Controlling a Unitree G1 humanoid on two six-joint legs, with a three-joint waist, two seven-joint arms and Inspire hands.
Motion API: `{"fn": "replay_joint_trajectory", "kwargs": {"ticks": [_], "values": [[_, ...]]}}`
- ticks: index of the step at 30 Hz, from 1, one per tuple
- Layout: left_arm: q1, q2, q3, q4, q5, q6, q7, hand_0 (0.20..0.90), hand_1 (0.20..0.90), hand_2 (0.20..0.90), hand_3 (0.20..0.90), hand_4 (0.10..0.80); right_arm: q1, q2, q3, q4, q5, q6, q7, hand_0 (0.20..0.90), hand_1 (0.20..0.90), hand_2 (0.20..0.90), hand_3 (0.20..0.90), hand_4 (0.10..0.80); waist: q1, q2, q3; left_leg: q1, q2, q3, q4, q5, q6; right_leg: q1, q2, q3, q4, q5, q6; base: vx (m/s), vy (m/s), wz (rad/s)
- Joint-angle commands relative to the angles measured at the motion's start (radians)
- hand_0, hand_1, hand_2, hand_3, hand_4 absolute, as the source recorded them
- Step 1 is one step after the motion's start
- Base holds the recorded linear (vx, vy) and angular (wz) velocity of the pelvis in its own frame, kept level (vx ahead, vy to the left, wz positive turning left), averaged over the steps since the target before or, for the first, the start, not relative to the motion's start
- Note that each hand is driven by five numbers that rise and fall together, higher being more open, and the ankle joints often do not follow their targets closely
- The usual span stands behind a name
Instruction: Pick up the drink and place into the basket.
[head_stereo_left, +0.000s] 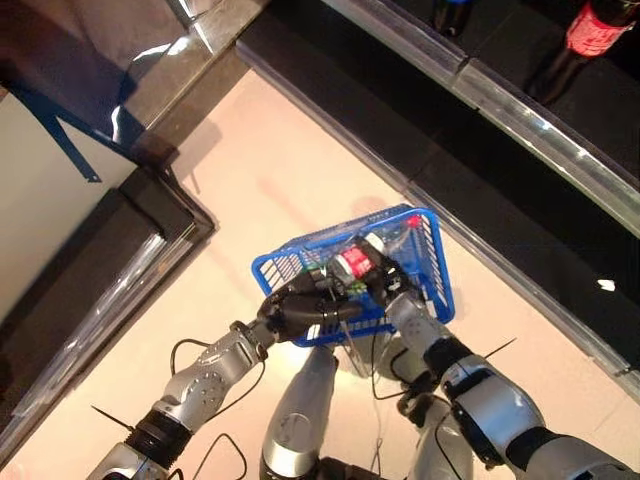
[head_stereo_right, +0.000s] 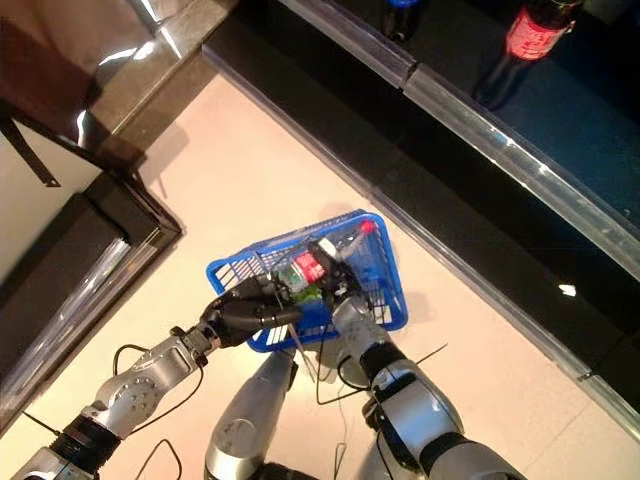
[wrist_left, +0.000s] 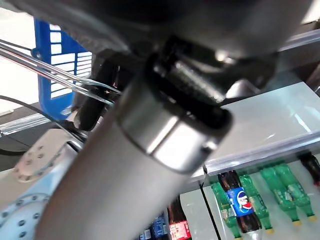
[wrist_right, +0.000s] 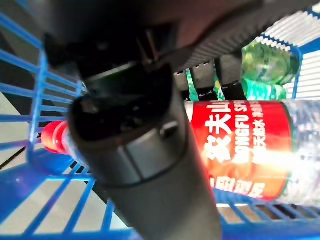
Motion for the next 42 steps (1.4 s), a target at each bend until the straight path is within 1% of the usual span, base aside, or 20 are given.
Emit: {"fn": "replay_joint_trajectory", "kwargs": {"ticks": [1,5,9,12,17,19,21,24,28,33,35,37,40,42], "values": [[-0.111,-0.082,0.01,-0.445,-0.134,-0.086,-0.194,0.3,0.3,0.3,0.2,0.1,-0.206,0.01,-0.033,-0.067,0.03,-0.064,0.112,0.9,0.9,0.9,0.9,0.8,0.011,0.068,-0.028,-0.04,-0.053,-0.019,0.052,0.009,0.07,0.018,0.009,-0.005,-0.013,0.114,-0.071,-0.002,0.0,0.06],[-0.108,-0.09,0.014,-0.438,-0.136,-0.073,-0.183,0.3,0.3,0.3,0.2,0.1,-0.213,-0.002,-0.019,-0.081,0.021,-0.048,0.137,0.9,0.9,0.9,0.9,0.8,0.012,0.061,-0.028,-0.047,-0.052,-0.015,0.052,0.011,0.072,0.01,0.007,-0.007,-0.011,0.116,-0.071,-0.001,0.0,0.02],[-0.102,-0.083,0.015,-0.422,-0.101,-0.084,-0.16,0.3,0.3,0.3,0.2,0.1,-0.202,-0.019,0.014,-0.105,0.007,-0.025,0.233,0.9,0.9,0.9,0.9,0.8,0.011,0.055,-0.028,-0.046,-0.048,-0.008,0.047,0.013,0.073,0.008,0.006,-0.01,-0.013,0.118,-0.069,0.0,0.0,0.0],[-0.08,-0.07,0.029,-0.402,-0.1,-0.095,-0.165,0.3,0.3,0.3,0.2,0.1,-0.16,-0.04,0.049,-0.162,-0.028,-0.02,0.273,0.9,0.9,0.9,0.9,0.8,0.003,0.049,-0.028,-0.05,-0.044,0.002,0.045,0.016,0.074,0.003,0.007,-0.009,-0.015,0.121,-0.068,0.0,0.0,0.0],[-0.031,-0.064,0.06,-0.371,-0.086,-0.134,-0.143,0.3,0.3,0.3,0.2,0.1,-0.071,-0.082,0.077,-0.275,-0.062,-0.05,0.294,0.9,0.9,0.9,0.9,0.8,-0.016,0.038,-0.028,-0.042,-0.033,0.018,0.028,0.022,0.072,0.003,0.015,-0.003,-0.032,0.126,-0.066,-0.03,0.001,-0.02],[-0.001,-0.065,0.073,-0.345,-0.068,-0.165,-0.119,0.3,0.3,0.3,0.2,0.1,-0.013,-0.097,0.088,-0.353,-0.084,-0.063,0.292,0.9,0.9,0.9,0.9,0.8,-0.03,0.028,-0.028,-0.033,-0.026,0.027,0.017,0.025,0.07,0.009,0.023,0.005,-0.046,0.13,-0.064,-0.048,-0.007,-0.04],[0.039,-0.075,0.093,-0.317,-0.053,-0.187,-0.1,0.3,0.3,0.3,0.2,0.1,0.08,-0.109,0.101,-0.481,-0.134,-0.064,0.268,0.9,0.9,0.9,0.9,0.8,-0.051,0.012,-0.028,-0.018,-0.015,0.04,0.001,0.029,0.069,0.018,0.035,0.02,-0.066,0.135,-0.061,-0.063,-0.015,-0.04],[0.064,-0.085,0.102,-0.295,-0.038,-0.201,-0.086,0.3,0.3,0.3,0.2,0.1,0.145,-0.113,0.105,-0.548,-0.142,-0.069,0.273,0.9,0.9,0.9,0.9,0.8,-0.067,0.001,-0.028,-0.003,-0.006,0.05,-0.01,0.031,0.067,0.03,0.043,0.03,-0.081,0.137,-0.06,-0.037,-0.008,-0.2],[0.118,-0.113,0.118,-0.208,0.013,-0.257,-0.038,0.3,0.3,0.3,0.2,0.1,0.282,-0.132,0.1,-0.683,-0.212,-0.036,0.304,0.9,0.9,0.9,0.9,0.8,-0.114,-0.015,-0.028,0.054,0.024,0.078,-0.042,0.04,0.061,0.07,0.064,0.056,-0.113,0.132,-0.057,-0.04,0.03,-0.3],[0.203,-0.148,0.169,-0.085,0.036,-0.298,0.04,0.3,0.3,0.3,0.2,0.1,0.474,-0.182,0.072,-0.783,-0.28,0.003,0.44,0.9,0.9,0.9,0.9,0.8,-0.157,-0.04,-0.068,0.113,0.058,0.108,-0.08,0.047,0.049,0.122,0.081,0.074,-0.158,0.127,-0.06,0.007,0.015,-0.26],[0.222,-0.157,0.187,-0.046,0.028,-0.298,0.071,0.3,0.3,0.3,0.2,0.1,0.513,-0.195,0.062,-0.803,-0.287,0.018,0.461,0.9,0.9,0.9,0.9,0.8,-0.165,-0.048,-0.088,0.126,0.068,0.115,-0.094,0.053,0.044,0.136,0.088,0.078,-0.177,0.132,-0.06,0.019,-0.008,-0.07],[0.243,-0.172,0.211,0.021,0.067,-0.321,0.098,0.3,0.3,0.3,0.2,0.1,0.565,-0.208,0.047,-0.813,-0.283,0.034,0.487,0.9,0.9,0.9,0.9,0.8,-0.175,-0.062,-0.113,0.152,0.081,0.126,-0.114,0.056,0.039,0.16,0.095,0.082,-0.2,0.132,-0.06,0.042,-0.035,-0.15],[0.271,-0.201,0.251,0.18,0.116,-0.352,0.139,0.3,0.3,0.3,0.2,0.1,0.658,-0.2,0.019,-0.794,-0.272,0.068,0.523,0.9,0.9,0.9,0.9,0.8,-0.197,-0.087,-0.167,0.192,0.099,0.144,-0.146,0.059,0.03,0.198,0.106,0.093,-0.24,0.134,-0.056,0.075,-0.044,-0.25],[0.291,-0.227,0.288,0.275,0.134,-0.356,0.175,0.3,0.3,0.3,0.2,0.1,0.722,-0.181,0.001,-0.756,-0.286,0.088,0.53,0.9,0.9,0.9,0.9,0.8,-0.213,-0.1,-0.205,0.217,0.112,0.159,-0.165,0.063,0.027,0.218,0.112,0.104,-0.262,0.137,-0.056,0.086,-0.011,-0.19]]}}
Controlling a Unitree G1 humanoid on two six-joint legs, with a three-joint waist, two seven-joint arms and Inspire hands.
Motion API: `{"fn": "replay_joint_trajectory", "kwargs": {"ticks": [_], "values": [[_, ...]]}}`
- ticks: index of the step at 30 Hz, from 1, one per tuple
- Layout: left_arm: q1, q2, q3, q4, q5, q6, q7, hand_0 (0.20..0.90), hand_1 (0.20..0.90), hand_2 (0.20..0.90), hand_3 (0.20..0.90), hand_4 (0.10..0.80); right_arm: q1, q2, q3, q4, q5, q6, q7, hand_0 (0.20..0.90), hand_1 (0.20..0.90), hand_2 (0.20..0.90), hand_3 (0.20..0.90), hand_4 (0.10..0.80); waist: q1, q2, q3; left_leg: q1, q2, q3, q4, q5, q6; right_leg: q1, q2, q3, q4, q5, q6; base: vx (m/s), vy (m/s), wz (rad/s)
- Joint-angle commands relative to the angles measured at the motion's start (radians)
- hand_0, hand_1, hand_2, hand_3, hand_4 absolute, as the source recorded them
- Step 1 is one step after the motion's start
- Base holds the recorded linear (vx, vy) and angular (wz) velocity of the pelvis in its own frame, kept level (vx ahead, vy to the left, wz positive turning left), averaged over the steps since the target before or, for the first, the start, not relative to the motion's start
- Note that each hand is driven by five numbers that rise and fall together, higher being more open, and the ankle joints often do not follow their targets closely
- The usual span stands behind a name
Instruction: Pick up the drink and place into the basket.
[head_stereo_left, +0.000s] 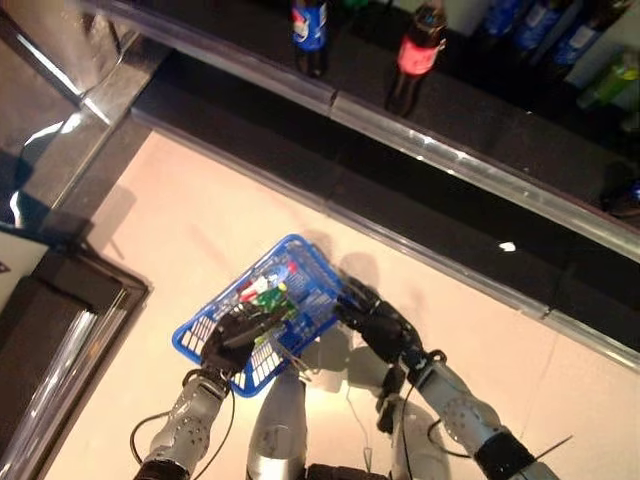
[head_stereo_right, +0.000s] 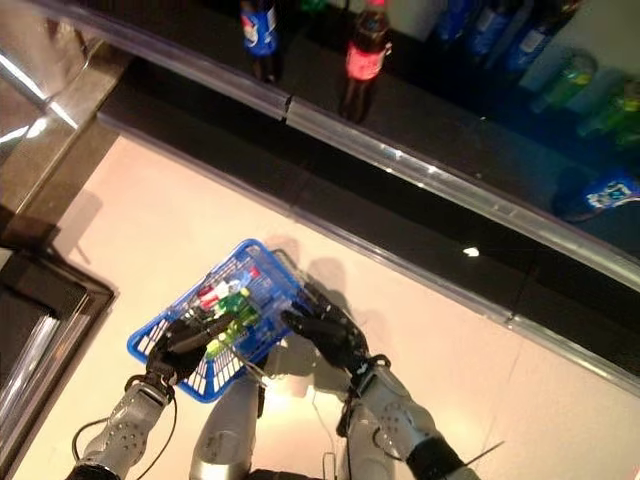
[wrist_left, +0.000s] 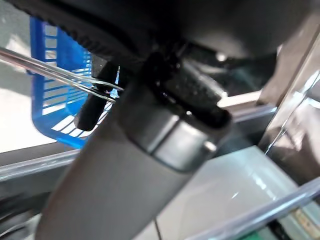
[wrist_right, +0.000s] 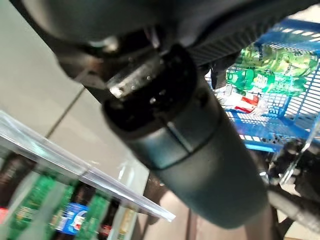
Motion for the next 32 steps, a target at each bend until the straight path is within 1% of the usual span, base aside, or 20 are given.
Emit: {"fn": "replay_joint_trajectory", "kwargs": {"ticks": [1,3,4,5,6,7,10,12,13,14,15,17,19,22,24,26,32], "values": [[0.083,-0.037,0.003,-0.051,0.069,-0.121,-0.025,0.3,0.3,0.3,0.2,0.1,0.077,0.024,-0.033,-0.044,-0.045,-0.003,0.097,0.9,0.9,0.9,0.9,0.8,-0.027,-0.003,-0.197,0.002,0.011,0.025,-0.025,0.047,0.031,0.034,0.001,0.016,0.013,-0.003,-0.042,0.088,0.004,-0.22],[0.091,-0.058,0.035,0.041,0.064,-0.119,-0.016,0.3,0.3,0.3,0.2,0.1,0.109,0.035,-0.044,0.002,-0.101,-0.001,0.08,0.9,0.9,0.9,0.9,0.8,-0.041,-0.01,-0.225,0.019,0.018,0.035,-0.035,0.046,0.029,0.048,0.002,0.026,-0.002,0.0,-0.04,0.093,0.002,-0.26],[0.094,-0.083,0.066,0.13,0.076,-0.123,0.001,0.3,0.3,0.3,0.2,0.1,0.128,0.046,-0.056,0.057,-0.169,0.008,0.049,0.9,0.9,0.9,0.9,0.8,-0.052,-0.015,-0.254,0.038,0.025,0.045,-0.048,0.045,0.026,0.063,0.003,0.033,-0.017,0.003,-0.037,0.109,-0.001,-0.29],[0.093,-0.098,0.083,0.181,0.071,-0.122,0.022,0.3,0.3,0.3,0.2,0.1,0.135,0.052,-0.068,0.101,-0.216,0.016,0.023,0.9,0.9,0.9,0.9,0.8,-0.058,-0.018,-0.271,0.05,0.03,0.052,-0.056,0.045,0.024,0.072,0.003,0.036,-0.027,0.006,-0.035,0.182,-0.004,-0.33],[0.088,-0.12,0.111,0.295,0.06,-0.127,0.033,0.3,0.3,0.3,0.2,0.1,0.14,0.06,-0.091,0.234,-0.29,0.011,0.007,0.9,0.9,0.9,0.9,0.8,-0.07,-0.022,-0.308,0.076,0.038,0.066,-0.073,0.044,0.021,0.089,0.005,0.043,-0.047,0.01,-0.033,0.134,-0.01,-0.22],[0.086,-0.123,0.115,0.309,0.064,-0.125,0.045,0.3,0.3,0.3,0.2,0.1,0.139,0.061,-0.095,0.255,-0.301,0.01,-0.008,0.9,0.9,0.9,0.9,0.8,-0.071,-0.023,-0.314,0.081,0.039,0.068,-0.076,0.043,0.021,0.092,0.006,0.044,-0.05,0.011,-0.032,0.14,-0.016,-0.19],[0.072,-0.142,0.151,0.461,0.101,-0.116,0.089,0.3,0.3,0.3,0.2,0.1,0.117,0.074,-0.145,0.497,-0.359,-0.01,-0.053,0.9,0.9,0.9,0.9,0.8,-0.076,-0.025,-0.354,0.116,0.051,0.083,-0.101,0.041,0.013,0.122,0.006,0.046,-0.082,0.018,-0.028,0.09,-0.027,-0.18],[0.056,-0.149,0.182,0.569,0.126,-0.107,0.11,0.3,0.3,0.3,0.2,0.1,0.096,0.085,-0.178,0.654,-0.434,-0.02,-0.097,0.9,0.9,0.9,0.9,0.8,-0.078,-0.022,-0.373,0.142,0.06,0.091,-0.123,0.043,0.008,0.143,0.005,0.045,-0.102,0.024,-0.023,0.099,-0.02,-0.14],[0.049,-0.151,0.204,0.636,0.153,-0.093,0.122,0.3,0.3,0.3,0.2,0.1,0.093,0.094,-0.211,0.749,-0.444,-0.002,-0.11,0.9,0.9,0.9,0.9,0.8,-0.081,-0.018,-0.389,0.158,0.066,0.102,-0.138,0.045,0.004,0.154,0.004,0.044,-0.116,0.029,-0.018,0.078,-0.011,-0.1],[0.049,-0.15,0.211,0.656,0.163,-0.088,0.128,0.3,0.3,0.3,0.2,0.1,0.092,0.097,-0.228,0.779,-0.441,0.011,-0.11,0.9,0.9,0.9,0.9,0.8,-0.082,-0.017,-0.394,0.164,0.069,0.105,-0.143,0.046,0.001,0.158,0.004,0.044,-0.121,0.031,-0.016,0.068,-0.002,-0.14],[0.049,-0.147,0.22,0.693,0.17,-0.093,0.115,0.3,0.3,0.3,0.2,0.1,0.092,0.101,-0.247,0.825,-0.456,-0.002,-0.095,0.9,0.9,0.9,0.9,0.8,-0.084,-0.015,-0.398,0.171,0.072,0.107,-0.147,0.046,-0.001,0.162,0.004,0.044,-0.124,0.032,-0.015,0.047,0.007,-0.09],[0.046,-0.145,0.239,0.774,0.19,-0.092,0.109,0.3,0.3,0.3,0.2,0.1,0.095,0.105,-0.282,0.912,-0.576,-0.01,-0.11,0.9,0.9,0.9,0.9,0.8,-0.093,-0.008,-0.411,0.186,0.08,0.116,-0.16,0.047,-0.005,0.168,0.004,0.046,-0.134,0.035,-0.01,0.046,0.02,-0.06],[0.042,-0.144,0.25,0.817,0.198,-0.072,0.113,0.3,0.3,0.3,0.2,0.1,0.106,0.098,-0.282,0.966,-0.688,0.004,-0.125,0.9,0.9,0.9,0.9,0.8,-0.099,-0.002,-0.42,0.199,0.086,0.121,-0.174,0.047,-0.01,0.173,0.002,0.043,-0.144,0.037,-0.005,0.016,0.019,-0.05],[0.035,-0.146,0.256,0.852,0.176,-0.07,0.101,0.3,0.3,0.3,0.2,0.1,0.115,0.096,-0.285,1.011,-0.727,0.027,-0.106,0.9,0.9,0.9,0.9,0.8,-0.102,0.003,-0.425,0.209,0.089,0.12,-0.188,0.05,-0.014,0.181,-0.001,0.038,-0.158,0.042,0.0,-0.002,0.009,-0.16],[0.029,-0.151,0.259,0.863,0.166,-0.068,0.087,0.3,0.3,0.3,0.2,0.1,0.121,0.098,-0.292,1.034,-0.738,0.036,-0.1,0.9,0.9,0.9,0.9,0.8,-0.103,0.006,-0.43,0.212,0.093,0.121,-0.196,0.05,-0.017,0.184,-0.006,0.033,-0.169,0.048,0.005,-0.004,0.002,-0.04],[0.021,-0.161,0.252,0.869,0.189,-0.061,0.095,0.3,0.3,0.3,0.2,0.1,0.122,0.101,-0.304,1.05,-0.742,0.032,-0.1,0.9,0.9,0.9,0.9,0.8,-0.103,0.007,-0.437,0.215,0.096,0.126,-0.207,0.05,-0.021,0.188,-0.01,0.022,-0.184,0.056,0.011,0.0,0.0,0.0],[0.008,-0.165,0.241,0.886,0.212,-0.033,0.11,0.3,0.3,0.3,0.2,0.1,0.113,0.107,-0.298,1.047,-0.751,0.013,-0.108,0.9,0.9,0.9,0.9,0.8,-0.107,0.007,-0.444,0.212,0.102,0.131,-0.21,0.048,-0.024,0.182,-0.008,0.022,-0.184,0.054,0.012,-0.009,-0.008,-0.02]]}}
